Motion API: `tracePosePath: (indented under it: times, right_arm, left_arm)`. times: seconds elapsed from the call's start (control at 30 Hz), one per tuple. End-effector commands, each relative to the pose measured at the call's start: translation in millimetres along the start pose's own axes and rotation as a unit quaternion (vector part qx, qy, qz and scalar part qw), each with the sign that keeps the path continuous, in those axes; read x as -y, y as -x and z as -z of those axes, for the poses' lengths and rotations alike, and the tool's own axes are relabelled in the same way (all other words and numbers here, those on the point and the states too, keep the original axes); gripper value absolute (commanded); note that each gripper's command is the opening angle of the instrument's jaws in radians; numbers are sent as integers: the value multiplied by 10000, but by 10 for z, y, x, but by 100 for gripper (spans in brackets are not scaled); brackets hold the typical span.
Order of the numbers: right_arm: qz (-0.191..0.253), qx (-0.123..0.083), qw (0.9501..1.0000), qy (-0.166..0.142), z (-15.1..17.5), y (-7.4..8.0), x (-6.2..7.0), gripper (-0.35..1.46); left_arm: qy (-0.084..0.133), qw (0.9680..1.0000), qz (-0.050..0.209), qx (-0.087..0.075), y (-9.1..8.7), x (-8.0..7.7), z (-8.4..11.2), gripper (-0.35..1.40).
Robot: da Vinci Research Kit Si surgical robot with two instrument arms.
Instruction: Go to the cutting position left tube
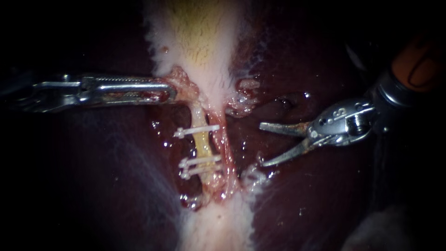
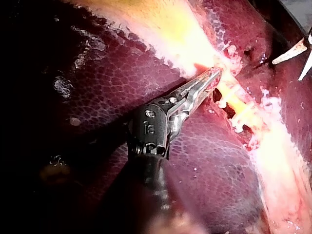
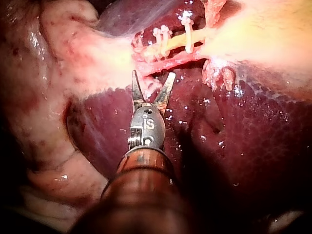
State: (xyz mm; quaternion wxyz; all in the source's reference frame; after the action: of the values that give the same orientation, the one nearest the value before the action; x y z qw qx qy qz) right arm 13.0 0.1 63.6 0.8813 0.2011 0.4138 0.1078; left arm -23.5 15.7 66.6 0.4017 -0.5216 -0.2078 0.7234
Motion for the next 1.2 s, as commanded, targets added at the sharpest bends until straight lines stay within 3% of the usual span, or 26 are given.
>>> tracePosePath:
  times: [0.03, 0.17, 0.3, 0.4, 0.83, 0.93, 1.2]
  right_arm:
    - [0, -1, 10000, -1, 0, 0, 0, 143]
    - [0, -1, 10000, 0, 0, 0, 0, 143]
    - [1, 14, 10000, 0, -1, -1, 1, 143]
    - [-8, -15, 10000, -39, -2, -3, 2, 143]
    - [-70, -183, 9991, -378, -58, -36, 14, 143]
    - [-67, -179, 9980, -596, -77, -40, 15, 143]
    - [-29, -184, 9975, -682, -106, -38, 9, 143]
  left_arm:
    - [13, 10000, 8, 7, -2, -1, 4, -35]
    - [40, 10000, 61, 37, -21, -4, 28, -35]
    - [-28, 9999, 139, -91, -45, -9, 60, -35]
    - [-39, 9998, 131, -121, -51, -14, 72, -35]
    - [-73, 9998, 104, -135, -41, -24, 61, -35]
    - [-55, 9999, 96, -131, -39, -29, 60, -35]
    - [-21, 9999, 90, -124, -39, -38, 59, -35]
